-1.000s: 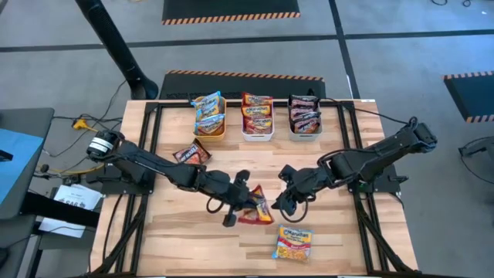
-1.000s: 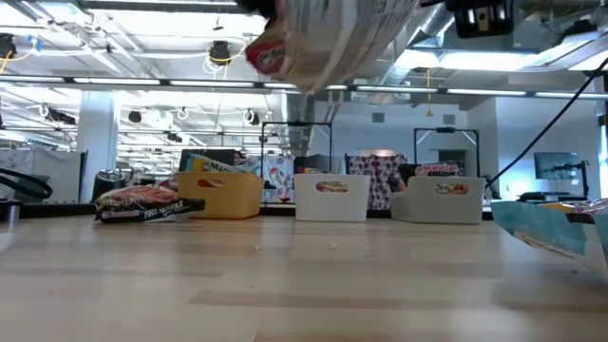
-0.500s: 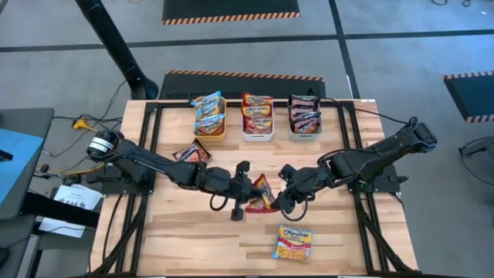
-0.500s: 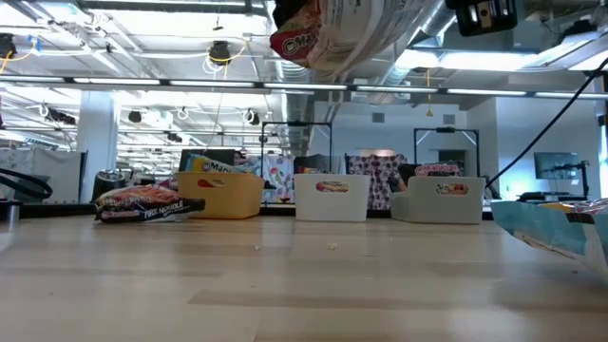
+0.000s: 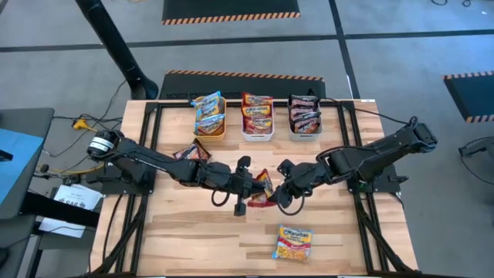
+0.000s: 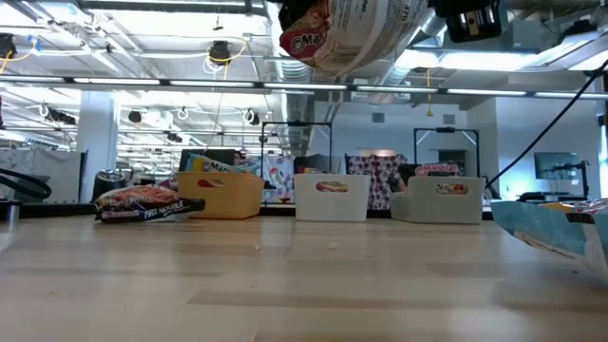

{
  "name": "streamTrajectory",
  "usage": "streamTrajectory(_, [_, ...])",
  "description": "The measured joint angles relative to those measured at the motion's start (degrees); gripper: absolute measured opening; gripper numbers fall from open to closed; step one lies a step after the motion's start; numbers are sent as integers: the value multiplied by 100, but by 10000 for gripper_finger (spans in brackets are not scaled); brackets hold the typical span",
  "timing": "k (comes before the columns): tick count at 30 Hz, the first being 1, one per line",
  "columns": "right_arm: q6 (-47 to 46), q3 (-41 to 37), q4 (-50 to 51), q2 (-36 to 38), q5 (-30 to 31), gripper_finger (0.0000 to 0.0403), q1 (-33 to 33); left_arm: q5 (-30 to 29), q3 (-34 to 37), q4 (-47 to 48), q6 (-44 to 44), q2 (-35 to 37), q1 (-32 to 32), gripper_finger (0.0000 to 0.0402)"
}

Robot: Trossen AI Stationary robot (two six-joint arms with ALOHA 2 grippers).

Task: Sort Maruchan noodles
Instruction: Put the red noodle pack into the white bin

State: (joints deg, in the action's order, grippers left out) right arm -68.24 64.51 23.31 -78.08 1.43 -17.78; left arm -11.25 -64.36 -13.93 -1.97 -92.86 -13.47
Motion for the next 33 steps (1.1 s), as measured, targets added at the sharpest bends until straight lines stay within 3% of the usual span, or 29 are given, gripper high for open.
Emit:
streamTrajectory(4, [61, 0, 28, 0, 0, 200, -2, -15, 0, -28, 38, 0, 2, 0])
streamTrajectory(12, [264, 0, 26, 0, 0, 62, -2, -17, 0, -109, 43, 0, 4, 0])
streamTrajectory(16, [476, 0, 28, 0, 2, 17, -2, -17, 0, -107, -31, 0, 4, 0])
streamTrajectory(24, [579, 2, 289, 0, 30, 20, -2, 49, 0, -37, -152, 24, 20, 6])
streamTrajectory(33, [790, -2, 634, -7, 24, 16, -4, 1106, -4, 94, -468, 127, 224, 69])
